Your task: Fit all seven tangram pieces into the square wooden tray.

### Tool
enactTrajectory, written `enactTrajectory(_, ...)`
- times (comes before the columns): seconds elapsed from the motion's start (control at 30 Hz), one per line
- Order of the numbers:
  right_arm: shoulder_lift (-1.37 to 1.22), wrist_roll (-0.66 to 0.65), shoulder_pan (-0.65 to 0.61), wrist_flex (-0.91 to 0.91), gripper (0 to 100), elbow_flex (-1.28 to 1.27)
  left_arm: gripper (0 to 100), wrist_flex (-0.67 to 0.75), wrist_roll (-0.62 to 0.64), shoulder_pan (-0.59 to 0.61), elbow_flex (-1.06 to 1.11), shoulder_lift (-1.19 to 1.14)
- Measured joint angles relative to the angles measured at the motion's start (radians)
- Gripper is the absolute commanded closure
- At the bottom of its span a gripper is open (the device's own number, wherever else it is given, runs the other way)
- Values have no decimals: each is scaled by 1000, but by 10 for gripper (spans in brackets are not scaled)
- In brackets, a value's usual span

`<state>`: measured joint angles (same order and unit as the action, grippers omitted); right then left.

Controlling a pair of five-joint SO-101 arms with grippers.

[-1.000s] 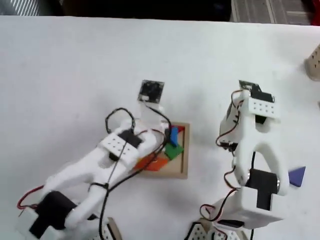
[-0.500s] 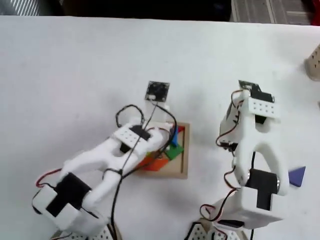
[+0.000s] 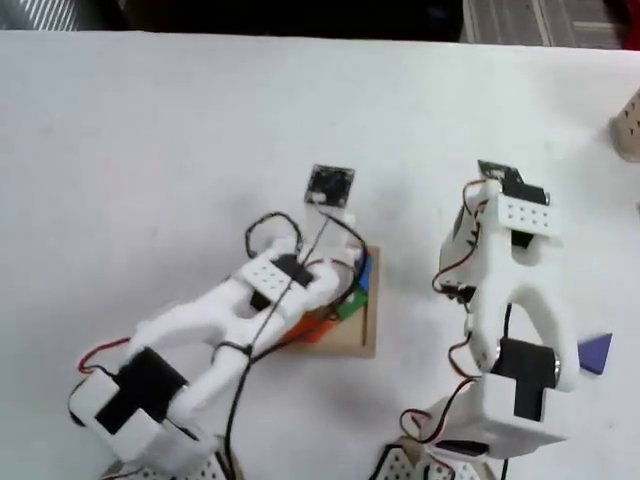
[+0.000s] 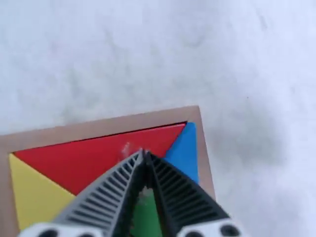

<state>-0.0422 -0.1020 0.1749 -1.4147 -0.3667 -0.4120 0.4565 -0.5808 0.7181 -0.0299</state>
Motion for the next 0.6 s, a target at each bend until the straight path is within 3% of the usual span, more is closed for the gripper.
enactTrajectory(0.6,0,0,0,34,981,-25,976,37,2,-55,0,0)
